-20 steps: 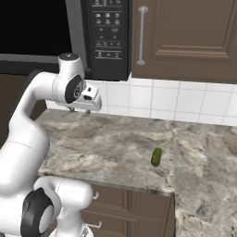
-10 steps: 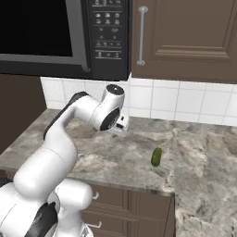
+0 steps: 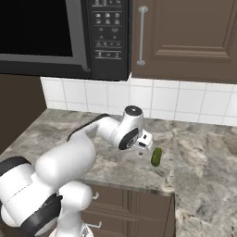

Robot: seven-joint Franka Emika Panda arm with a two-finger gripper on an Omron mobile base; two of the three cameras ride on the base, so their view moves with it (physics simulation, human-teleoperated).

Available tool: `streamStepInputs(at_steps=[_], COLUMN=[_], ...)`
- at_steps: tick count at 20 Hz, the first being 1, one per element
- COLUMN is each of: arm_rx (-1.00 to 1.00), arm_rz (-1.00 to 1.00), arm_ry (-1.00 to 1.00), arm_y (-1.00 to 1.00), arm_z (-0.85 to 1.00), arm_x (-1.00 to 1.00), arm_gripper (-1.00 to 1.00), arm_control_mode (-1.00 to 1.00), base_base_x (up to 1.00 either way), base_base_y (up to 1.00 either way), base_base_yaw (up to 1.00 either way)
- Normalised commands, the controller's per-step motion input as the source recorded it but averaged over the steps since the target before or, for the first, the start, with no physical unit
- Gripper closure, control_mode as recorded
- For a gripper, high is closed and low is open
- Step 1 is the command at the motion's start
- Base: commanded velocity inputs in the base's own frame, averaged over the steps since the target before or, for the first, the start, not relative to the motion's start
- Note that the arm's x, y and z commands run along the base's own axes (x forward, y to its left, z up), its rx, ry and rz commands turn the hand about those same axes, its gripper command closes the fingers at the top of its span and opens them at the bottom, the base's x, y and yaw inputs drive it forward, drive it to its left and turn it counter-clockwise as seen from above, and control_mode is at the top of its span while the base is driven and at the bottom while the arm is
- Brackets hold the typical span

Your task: Place the cucumber in the correct fridge rack based on whether it is a fruit or vegetable. Finally, close the fridge door.

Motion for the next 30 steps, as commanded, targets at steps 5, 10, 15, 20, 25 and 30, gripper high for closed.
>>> streamStepInputs(at_steps=[5,10,15,20,25,30], arm_rx=[-0.08,0.00,0.00,0.00,0.00,0.02], arm_rz=[-0.10,-0.01,0.00,0.00,0.01,0.04], arm_ry=[0.02,0.00,0.00,0.06,0.05,0.01], arm_y=[-0.97,-0.61,-0.31,-0.01,0.00,-0.11], arm_z=[-0.43,0.00,0.00,-0.27,-0.43,-0.30], arm_x=[0.01,0.05,0.17,0.41,0.48,0.39], arm_gripper=[-1.00,-1.00,-1.00,-1.00,-1.00,-1.00], arm_control_mode=[-1.00,-1.00,-1.00,-1.00,-1.00,-1.00], base_base_x=[0.00,0.00,0.00,0.00,0.00,0.00], base_base_y=[0.00,0.00,0.00,0.00,0.00,0.00], base_base_yaw=[0.00,0.00,0.00,0.00,0.00,0.00])
